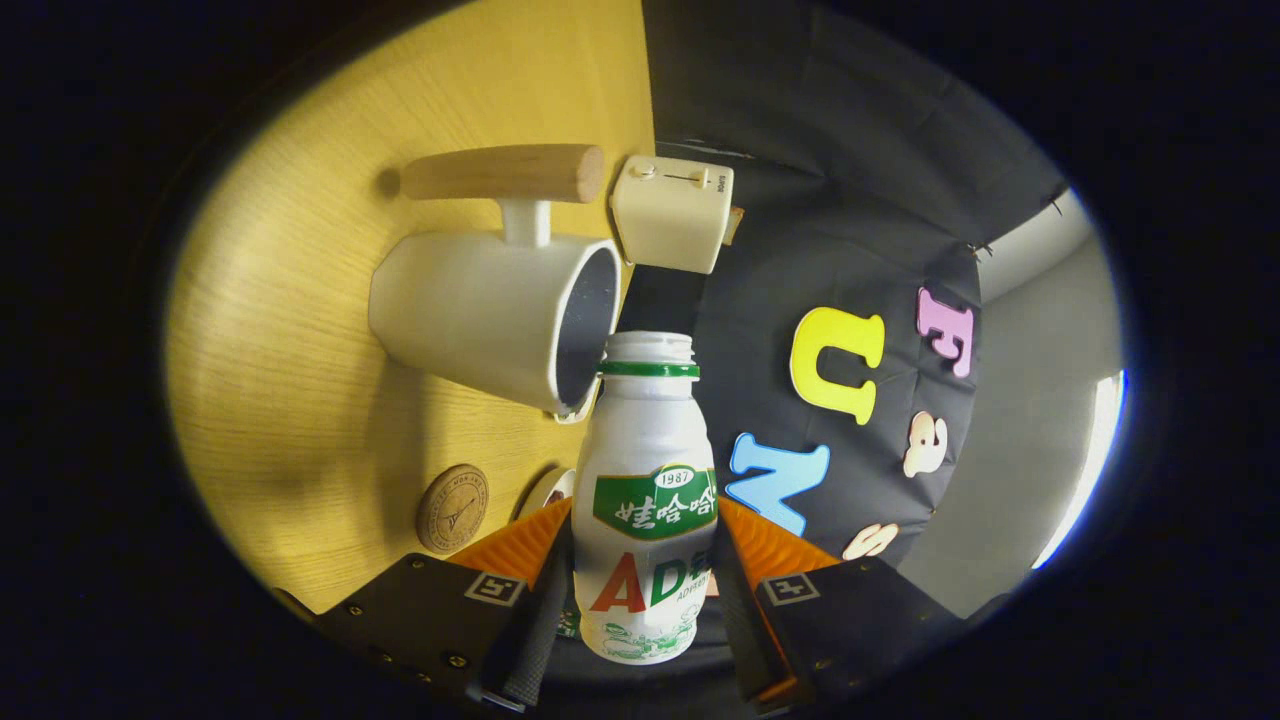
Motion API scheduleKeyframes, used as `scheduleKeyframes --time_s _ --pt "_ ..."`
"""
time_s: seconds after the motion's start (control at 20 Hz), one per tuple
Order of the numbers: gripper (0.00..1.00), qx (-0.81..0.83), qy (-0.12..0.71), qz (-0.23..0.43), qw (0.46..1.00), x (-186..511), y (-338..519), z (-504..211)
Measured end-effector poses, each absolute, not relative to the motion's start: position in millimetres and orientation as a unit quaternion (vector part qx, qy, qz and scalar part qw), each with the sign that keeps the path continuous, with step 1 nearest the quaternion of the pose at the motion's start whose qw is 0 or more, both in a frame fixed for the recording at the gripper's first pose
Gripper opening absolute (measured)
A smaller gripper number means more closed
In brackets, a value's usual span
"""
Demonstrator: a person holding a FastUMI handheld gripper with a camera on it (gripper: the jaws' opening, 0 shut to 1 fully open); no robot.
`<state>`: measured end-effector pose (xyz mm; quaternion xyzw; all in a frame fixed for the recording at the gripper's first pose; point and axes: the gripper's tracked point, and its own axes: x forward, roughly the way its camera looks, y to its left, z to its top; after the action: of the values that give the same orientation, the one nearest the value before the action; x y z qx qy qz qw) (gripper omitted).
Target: Take the bottle from table, then pour the juice into the cup, finally place the bottle on the coaster
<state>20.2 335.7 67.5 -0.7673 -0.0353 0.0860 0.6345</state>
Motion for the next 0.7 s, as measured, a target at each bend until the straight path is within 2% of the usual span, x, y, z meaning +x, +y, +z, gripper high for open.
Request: scheduleKeyframes --time_s 0.4,0.7 --pt "0.71 -0.649 -0.035 0.109 0.752 25 332 75" --pt "0.71 -0.593 -0.011 0.122 0.796 34 318 62"
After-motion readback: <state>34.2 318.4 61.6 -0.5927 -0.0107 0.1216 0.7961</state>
